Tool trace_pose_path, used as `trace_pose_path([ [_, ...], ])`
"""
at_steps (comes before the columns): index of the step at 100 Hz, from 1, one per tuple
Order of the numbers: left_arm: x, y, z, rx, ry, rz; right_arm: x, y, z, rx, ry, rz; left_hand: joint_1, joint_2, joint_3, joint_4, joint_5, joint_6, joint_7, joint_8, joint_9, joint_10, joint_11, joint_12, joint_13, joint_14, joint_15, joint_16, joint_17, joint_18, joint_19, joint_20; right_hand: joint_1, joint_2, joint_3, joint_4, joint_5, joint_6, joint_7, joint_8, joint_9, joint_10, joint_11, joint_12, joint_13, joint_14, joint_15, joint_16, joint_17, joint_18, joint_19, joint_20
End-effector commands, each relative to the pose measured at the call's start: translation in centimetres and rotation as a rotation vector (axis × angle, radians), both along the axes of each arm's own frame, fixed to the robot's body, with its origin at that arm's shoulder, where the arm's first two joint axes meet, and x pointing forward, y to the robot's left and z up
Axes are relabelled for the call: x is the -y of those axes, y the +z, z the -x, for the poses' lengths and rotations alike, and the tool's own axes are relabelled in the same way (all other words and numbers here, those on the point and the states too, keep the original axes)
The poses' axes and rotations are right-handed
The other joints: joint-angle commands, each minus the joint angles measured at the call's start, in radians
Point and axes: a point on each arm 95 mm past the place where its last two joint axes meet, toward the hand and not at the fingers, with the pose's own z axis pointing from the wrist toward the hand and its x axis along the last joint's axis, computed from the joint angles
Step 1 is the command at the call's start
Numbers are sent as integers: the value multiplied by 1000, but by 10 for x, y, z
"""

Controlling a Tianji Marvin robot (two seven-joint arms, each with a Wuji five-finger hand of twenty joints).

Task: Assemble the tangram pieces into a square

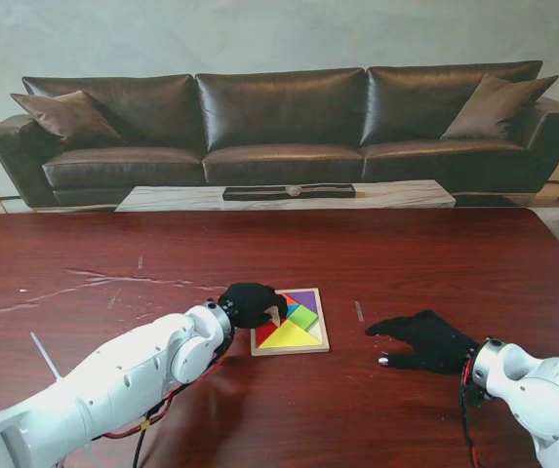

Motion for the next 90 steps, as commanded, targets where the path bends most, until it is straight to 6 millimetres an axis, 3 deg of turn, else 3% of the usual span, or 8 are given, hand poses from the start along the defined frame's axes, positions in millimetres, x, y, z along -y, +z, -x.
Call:
trace_pose_path([
  [1,4,-1,2,-2,-12,8,-2,1,1,4,15,0,-6,-24,-21,-38,21,-8,39,11,38,-2,25,40,33,-13,34,21,8,-7,29,16,-42,-8,-8,20,-9,-29,-1,7,7,-13,-9,-4,1,-11,-10,4,-5,21,-9,-17],
  [35,13,-3,4,18,-37,59,-4,1,2,9,30,-5,40,-20,-52,-29,46,5,95,-14,144,-30,-54,99,86,-27,58,29,53,-17,51,2,-47,-11,1,21,-11,-26,3,4,8,-13,-10,-4,3,-13,-9,4,-5,21,-5,-19],
  [53,21,-4,7,15,-63,92,-4,1,4,8,27,0,67,-20,-73,-23,62,4,124,-33,215,-47,-130,154,121,-29,52,94,79,-30,55,-19,-47,-10,3,22,-13,-24,4,2,7,-12,-9,-3,3,-13,-8,4,-4,21,-4,-19],
  [90,40,-6,10,9,-117,132,-2,1,5,7,13,7,62,-15,-84,-24,72,-1,131,-39,236,-52,-146,156,130,-33,52,94,84,-22,65,-17,-43,-3,6,22,-17,-22,6,-1,4,-11,-9,-3,4,-14,-8,4,-4,19,-2,-20],
])
